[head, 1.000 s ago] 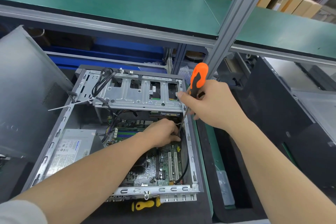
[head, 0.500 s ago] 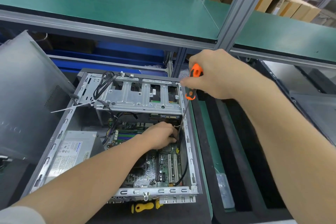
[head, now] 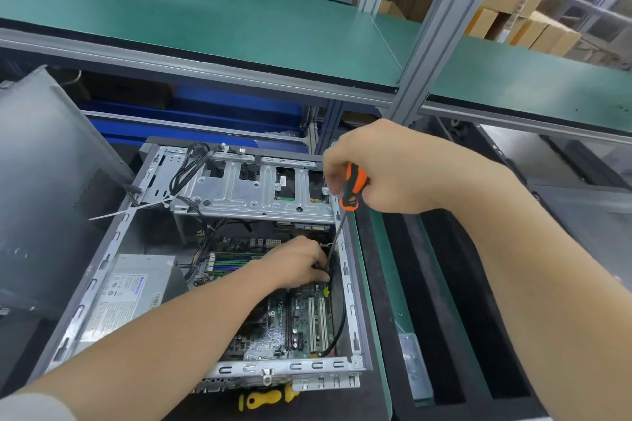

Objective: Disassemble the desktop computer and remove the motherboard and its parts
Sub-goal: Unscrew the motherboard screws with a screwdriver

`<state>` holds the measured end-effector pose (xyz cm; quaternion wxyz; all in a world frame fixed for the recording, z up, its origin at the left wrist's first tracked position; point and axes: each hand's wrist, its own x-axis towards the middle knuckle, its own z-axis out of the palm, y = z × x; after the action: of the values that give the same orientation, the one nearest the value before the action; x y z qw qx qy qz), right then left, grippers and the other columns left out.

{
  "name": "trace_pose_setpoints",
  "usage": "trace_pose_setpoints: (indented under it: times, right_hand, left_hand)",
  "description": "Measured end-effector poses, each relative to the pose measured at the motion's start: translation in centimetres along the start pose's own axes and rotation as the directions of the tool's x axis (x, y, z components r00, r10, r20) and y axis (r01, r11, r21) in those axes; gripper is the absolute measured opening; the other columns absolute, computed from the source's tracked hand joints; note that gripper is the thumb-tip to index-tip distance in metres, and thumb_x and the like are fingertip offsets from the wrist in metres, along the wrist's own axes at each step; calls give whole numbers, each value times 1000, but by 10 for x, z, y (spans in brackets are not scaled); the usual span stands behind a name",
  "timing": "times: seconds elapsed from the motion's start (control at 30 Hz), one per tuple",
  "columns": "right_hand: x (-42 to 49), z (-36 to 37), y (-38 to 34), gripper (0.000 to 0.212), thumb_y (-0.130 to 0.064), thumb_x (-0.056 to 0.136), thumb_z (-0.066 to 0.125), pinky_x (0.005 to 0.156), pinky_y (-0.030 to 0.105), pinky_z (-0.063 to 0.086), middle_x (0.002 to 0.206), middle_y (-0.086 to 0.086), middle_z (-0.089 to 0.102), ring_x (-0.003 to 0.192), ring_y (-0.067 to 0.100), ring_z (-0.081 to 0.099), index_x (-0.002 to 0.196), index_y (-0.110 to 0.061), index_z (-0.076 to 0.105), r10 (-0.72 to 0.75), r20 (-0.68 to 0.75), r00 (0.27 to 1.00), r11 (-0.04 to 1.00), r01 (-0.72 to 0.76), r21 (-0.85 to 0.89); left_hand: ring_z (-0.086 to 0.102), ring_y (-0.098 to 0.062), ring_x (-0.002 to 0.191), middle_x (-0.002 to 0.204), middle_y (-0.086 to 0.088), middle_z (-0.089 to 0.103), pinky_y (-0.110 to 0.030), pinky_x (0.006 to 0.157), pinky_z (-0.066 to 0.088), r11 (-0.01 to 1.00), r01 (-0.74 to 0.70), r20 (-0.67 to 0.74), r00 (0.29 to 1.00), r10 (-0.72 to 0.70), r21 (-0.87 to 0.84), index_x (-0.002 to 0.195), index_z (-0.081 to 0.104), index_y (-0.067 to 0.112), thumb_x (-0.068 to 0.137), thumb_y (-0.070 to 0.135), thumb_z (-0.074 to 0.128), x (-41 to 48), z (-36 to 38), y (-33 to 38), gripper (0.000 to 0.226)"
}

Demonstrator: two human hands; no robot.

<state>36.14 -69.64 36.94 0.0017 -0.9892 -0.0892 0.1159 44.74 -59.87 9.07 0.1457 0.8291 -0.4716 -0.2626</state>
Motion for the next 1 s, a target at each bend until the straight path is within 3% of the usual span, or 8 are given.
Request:
trace_pose_setpoints:
  times: [0.1, 0.17, 0.3, 0.47, 0.6, 0.73, 0.83, 1.0]
  right_hand:
    - [0, 5, -1, 16, -43, 90, 65, 63, 26, 45, 82, -14, 57, 77, 2, 53, 99, -31, 63, 30, -112, 993, 1000, -30, 1]
    - [5, 14, -6, 42, -64, 95, 52, 56, 32, 42, 70, -8, 46, 62, 7, 44, 87, -23, 54, 170, -300, 939, 980, -193, -51]
    - [19, 26, -20, 56, -59, 101, 49, 48, 29, 23, 66, 0, 29, 54, 24, 35, 71, -14, 31, 425, -428, 797, 872, -487, -42]
    - [30, 18, -20, 18, -24, 98, 59, 56, 29, 45, 74, 3, 56, 70, 26, 61, 84, -14, 56, 203, -239, 949, 975, -219, -39]
    - [22, 4, -20, 4, -22, 93, 66, 53, 23, 34, 81, -8, 58, 76, 16, 58, 94, -22, 62, 89, -117, 989, 994, -96, -56]
    - [18, -8, -19, 26, -2, 83, 64, 64, 32, 52, 85, -9, 63, 83, 19, 64, 92, -26, 65, 82, -5, 997, 993, -82, -83]
    - [19, -9, -21, 37, 9, 73, 50, 61, 25, 50, 79, -9, 69, 77, 13, 65, 82, -23, 66, 53, 50, 997, 997, -50, -63]
    - [20, -7, -19, 23, -12, 82, 67, 74, 32, 51, 97, -7, 61, 93, 14, 55, 99, -28, 64, 11, 62, 998, 995, -4, -103]
  left_hand:
    - [67, -30, 98, 112, -8, 71, -38, 84, 58, 998, 28, -25, 999, -26, 52, 117, 76, 25, 96, 51, 67, 0, 2, 3, 34]
    - [67, -32, 97, 111, -10, 71, -37, 81, 57, 997, 33, -27, 999, -32, 72, 116, 75, 23, 97, 51, 66, 0, 4, 4, 36]
    - [67, -32, 97, 109, -10, 70, -43, 82, 59, 997, 26, -4, 1000, -25, 71, 116, 74, 20, 98, 51, 64, -1, 3, 3, 38]
    - [67, -29, 92, 97, -8, 71, -42, 80, 60, 997, 1, 3, 1000, -2, 77, 113, 76, 20, 98, 48, 63, -1, 1, 2, 34]
    - [68, -29, 90, 103, -9, 72, -43, 78, 61, 997, -5, 27, 1000, 3, 83, 118, 74, 19, 98, 36, 62, -1, 0, 1, 29]
    - [65, -32, 83, 102, -13, 65, -38, 68, 56, 982, 7, 1, 1000, -7, 187, 113, 71, 13, 98, 36, 62, -1, 3, 4, 30]
    - [61, -33, 80, 104, -15, 62, -35, 65, 49, 972, 7, -18, 1000, -2, 233, 110, 69, 9, 98, 36, 62, -2, 8, 7, 31]
    - [47, -27, 60, 77, -6, 46, -32, 59, 41, 975, 28, -57, 998, -16, 219, 66, 44, 11, 94, 27, 66, -3, 9, 10, 40]
